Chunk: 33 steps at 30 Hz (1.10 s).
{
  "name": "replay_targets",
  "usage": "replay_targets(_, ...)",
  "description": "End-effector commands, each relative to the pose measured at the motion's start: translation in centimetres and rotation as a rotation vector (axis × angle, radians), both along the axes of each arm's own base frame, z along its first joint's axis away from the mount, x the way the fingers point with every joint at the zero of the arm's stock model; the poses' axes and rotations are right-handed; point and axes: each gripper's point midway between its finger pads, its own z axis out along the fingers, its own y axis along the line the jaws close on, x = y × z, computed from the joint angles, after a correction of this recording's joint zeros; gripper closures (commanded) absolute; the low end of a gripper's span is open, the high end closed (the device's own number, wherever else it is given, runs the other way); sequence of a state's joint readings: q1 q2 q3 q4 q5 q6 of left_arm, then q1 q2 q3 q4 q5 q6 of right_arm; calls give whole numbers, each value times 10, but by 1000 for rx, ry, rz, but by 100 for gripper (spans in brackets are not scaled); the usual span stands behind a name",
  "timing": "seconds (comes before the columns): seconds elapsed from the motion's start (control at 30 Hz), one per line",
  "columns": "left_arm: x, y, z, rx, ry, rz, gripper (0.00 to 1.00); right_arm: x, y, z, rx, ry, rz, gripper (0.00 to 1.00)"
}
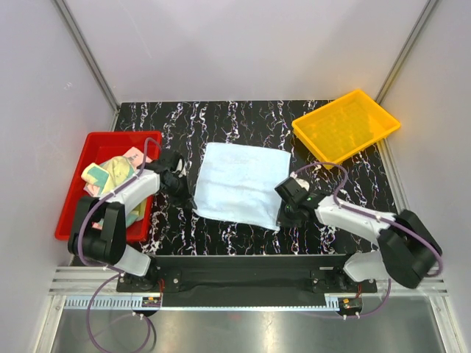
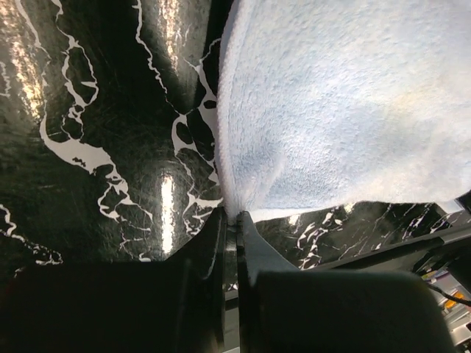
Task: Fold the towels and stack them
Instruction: Fold the towel
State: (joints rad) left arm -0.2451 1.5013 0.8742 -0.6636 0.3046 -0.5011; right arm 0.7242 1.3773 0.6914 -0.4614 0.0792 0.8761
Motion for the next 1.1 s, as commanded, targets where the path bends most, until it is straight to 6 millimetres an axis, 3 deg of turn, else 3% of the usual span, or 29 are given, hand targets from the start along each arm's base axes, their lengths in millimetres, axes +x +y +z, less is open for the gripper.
replay_targets(0.0,17,1,40,6,-133,-10,100,-2,-27,36,-73,-86,5,100)
replay_targets(0.07,17,0,50,-7,-157,-5,100,-7,-32,43,-78,-92,16,100)
replay_targets(0.23,9,-24,66,-110,-173,-55,100,-12,-22,53,-9,-88,53,100)
replay_targets(0.4,-3,-29,59,-99,-156,-73,100,-16,-19,55,18,-84,57,100)
replay_targets(0.5,-2,-31,55,-107,-153,-50,100,-2,-13,60,18,-130,65,100)
replay_targets(0.57,15,-37,63,-119,-175,-39,100,27,5,86,42,-227,101,100)
replay_targets(0.63,42,-44,79,-154,-225,-19,100,63,11,91,-2,-262,97,100)
replay_targets(0.67,69,-51,97,-177,-265,-7,100,94,21,124,14,-343,114,100)
replay_targets(0.7,85,-54,108,-201,-284,5,100,116,22,119,-11,-328,110,100)
replay_targets(0.73,104,-51,119,-215,-306,36,100,136,24,131,5,-353,109,100)
replay_targets(0.77,140,-56,151,-239,-383,44,100,179,16,176,14,-463,78,100)
replay_targets(0.8,157,-51,164,-242,-410,66,100,203,14,172,-25,-467,80,100)
replay_targets(0.83,175,-54,187,-266,-465,67,100,224,3,183,-94,-500,85,100)
replay_targets(0.87,193,-57,192,-274,-478,75,100,260,-9,238,-78,-604,23,100)
replay_targets(0.9,221,-59,227,-317,-554,97,100,276,-9,224,-83,-546,54,100)
replay_targets(0.93,226,-60,257,-359,-609,97,100,290,-10,240,-66,-575,52,100)
replay_targets(0.97,238,-65,260,-391,-608,96,100,305,-9,291,-34,-684,42,100)
replay_targets(1.0,244,-68,301,-444,-688,77,100,314,-11,287,-49,-667,57,100)
replay_targets(1.03,248,-70,308,-460,-698,84,100,317,-11,302,-64,-700,84,100)
replay_targets(1.07,248,-71,322,-471,-725,80,100,320,-12,340,-49,-782,78,100)
